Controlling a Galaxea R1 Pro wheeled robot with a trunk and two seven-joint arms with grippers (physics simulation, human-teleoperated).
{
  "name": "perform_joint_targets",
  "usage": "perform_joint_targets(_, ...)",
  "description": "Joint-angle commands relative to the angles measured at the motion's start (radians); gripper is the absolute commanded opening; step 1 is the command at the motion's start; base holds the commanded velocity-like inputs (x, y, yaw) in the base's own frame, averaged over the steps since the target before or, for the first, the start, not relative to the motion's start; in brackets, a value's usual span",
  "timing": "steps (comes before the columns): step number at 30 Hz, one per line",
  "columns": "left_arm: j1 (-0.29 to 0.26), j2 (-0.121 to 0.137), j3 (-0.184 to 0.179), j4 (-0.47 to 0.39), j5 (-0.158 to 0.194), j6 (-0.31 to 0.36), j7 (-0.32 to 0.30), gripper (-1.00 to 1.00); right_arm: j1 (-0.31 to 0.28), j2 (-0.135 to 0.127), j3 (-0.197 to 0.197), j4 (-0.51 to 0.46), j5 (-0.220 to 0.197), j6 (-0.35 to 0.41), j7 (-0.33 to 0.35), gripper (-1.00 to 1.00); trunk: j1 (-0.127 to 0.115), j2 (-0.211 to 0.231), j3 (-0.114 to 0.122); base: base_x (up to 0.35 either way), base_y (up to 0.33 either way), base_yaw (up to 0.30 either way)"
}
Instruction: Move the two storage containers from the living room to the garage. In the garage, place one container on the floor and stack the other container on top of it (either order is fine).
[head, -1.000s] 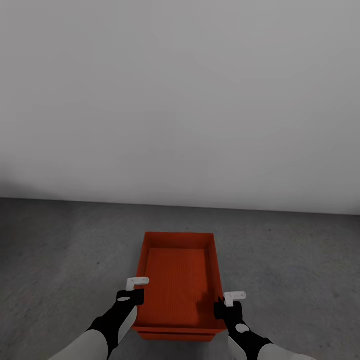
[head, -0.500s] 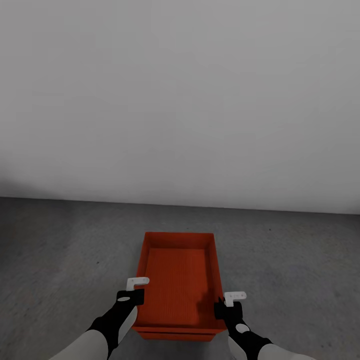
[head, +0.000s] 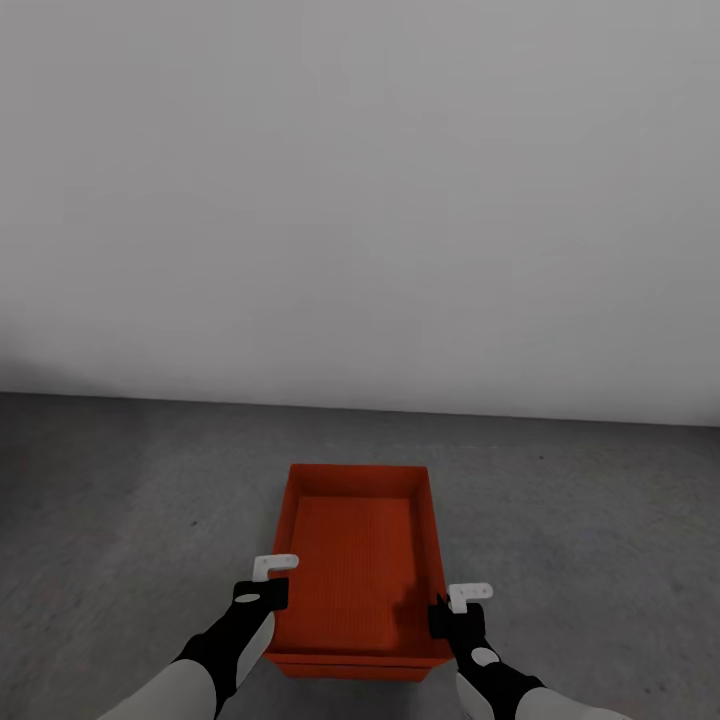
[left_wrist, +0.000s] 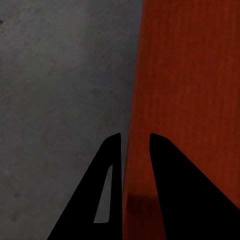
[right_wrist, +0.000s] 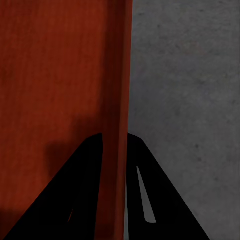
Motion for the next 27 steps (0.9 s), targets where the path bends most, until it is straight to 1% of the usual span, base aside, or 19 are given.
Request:
perform_joint_targets(1, 0.000, -0.001, -0.003, -0.001, 0.007, 0.006, 0.012, -1.00, -0.001, 0.001, -0.018, 0.002, -0.023, -0.008, -0.010, -1.00, 0.000, 0.000, -0.001, 0.000, 0.000, 0.000)
perform_joint_targets(13, 0.000, -0.001, -0.003, -0.001, 0.007, 0.006, 0.012, -1.00, -0.001, 0.001, -0.018, 0.002, -0.023, -0.008, -0.010, -1.00, 0.000, 0.000, -0.001, 0.000, 0.000, 0.000)
perform_joint_targets(22, 0.000, -0.001, -0.003, -0.002, 0.008, 0.006, 0.012, -1.00, -0.001, 0.001, -0.018, 0.002, -0.023, -0.008, -0.010, -1.00, 0.034, -0.063, -0.029, 0.000, 0.000, 0.000)
perform_joint_targets(27, 0.000, -0.001, -0.003, -0.001, 0.007, 0.004, 0.012, -1.00, -0.001, 0.001, -0.018, 0.002, -0.023, -0.008, -0.010, -1.00, 0.034, -0.063, -0.029, 0.000, 0.000, 0.000)
